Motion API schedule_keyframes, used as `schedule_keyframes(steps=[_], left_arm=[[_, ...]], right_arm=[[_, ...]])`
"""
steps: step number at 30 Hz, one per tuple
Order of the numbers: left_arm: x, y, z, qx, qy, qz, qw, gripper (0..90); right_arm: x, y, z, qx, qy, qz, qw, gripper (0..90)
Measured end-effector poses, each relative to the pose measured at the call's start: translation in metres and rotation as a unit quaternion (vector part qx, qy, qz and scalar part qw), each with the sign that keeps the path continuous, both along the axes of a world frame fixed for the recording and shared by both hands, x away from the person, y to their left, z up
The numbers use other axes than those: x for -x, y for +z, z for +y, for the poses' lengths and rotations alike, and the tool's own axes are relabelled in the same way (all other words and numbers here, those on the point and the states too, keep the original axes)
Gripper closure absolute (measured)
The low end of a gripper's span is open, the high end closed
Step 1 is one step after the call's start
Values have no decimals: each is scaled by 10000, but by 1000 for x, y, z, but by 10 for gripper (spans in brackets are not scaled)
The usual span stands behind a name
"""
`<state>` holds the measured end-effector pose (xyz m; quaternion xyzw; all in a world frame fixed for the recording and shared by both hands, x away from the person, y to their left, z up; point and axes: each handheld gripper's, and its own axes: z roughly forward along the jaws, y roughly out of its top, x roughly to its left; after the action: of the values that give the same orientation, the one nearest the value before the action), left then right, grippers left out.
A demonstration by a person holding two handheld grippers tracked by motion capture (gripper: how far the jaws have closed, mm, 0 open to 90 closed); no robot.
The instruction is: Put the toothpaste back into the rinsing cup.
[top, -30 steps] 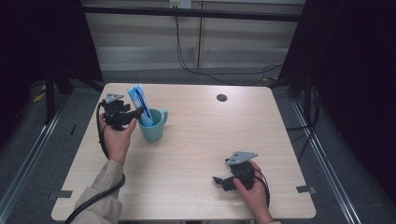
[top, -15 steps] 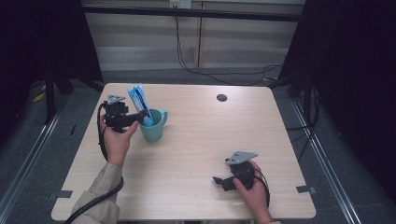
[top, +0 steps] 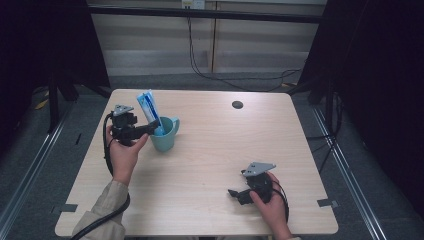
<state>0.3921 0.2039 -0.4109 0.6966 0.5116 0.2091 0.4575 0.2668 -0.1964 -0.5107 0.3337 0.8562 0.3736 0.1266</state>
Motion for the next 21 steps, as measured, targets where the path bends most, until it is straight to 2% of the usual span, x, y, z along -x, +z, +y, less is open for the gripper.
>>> schedule_keyframes(steps=[8,21], left_arm=[[5,-2,2,52,-183,-7,9998,157],[17,-10,5,65,-296,-54,9995,156]], right_arm=[[0,0,0,0,0,0,10000,128],[0,0,0,0,-1,1,10000,128]])
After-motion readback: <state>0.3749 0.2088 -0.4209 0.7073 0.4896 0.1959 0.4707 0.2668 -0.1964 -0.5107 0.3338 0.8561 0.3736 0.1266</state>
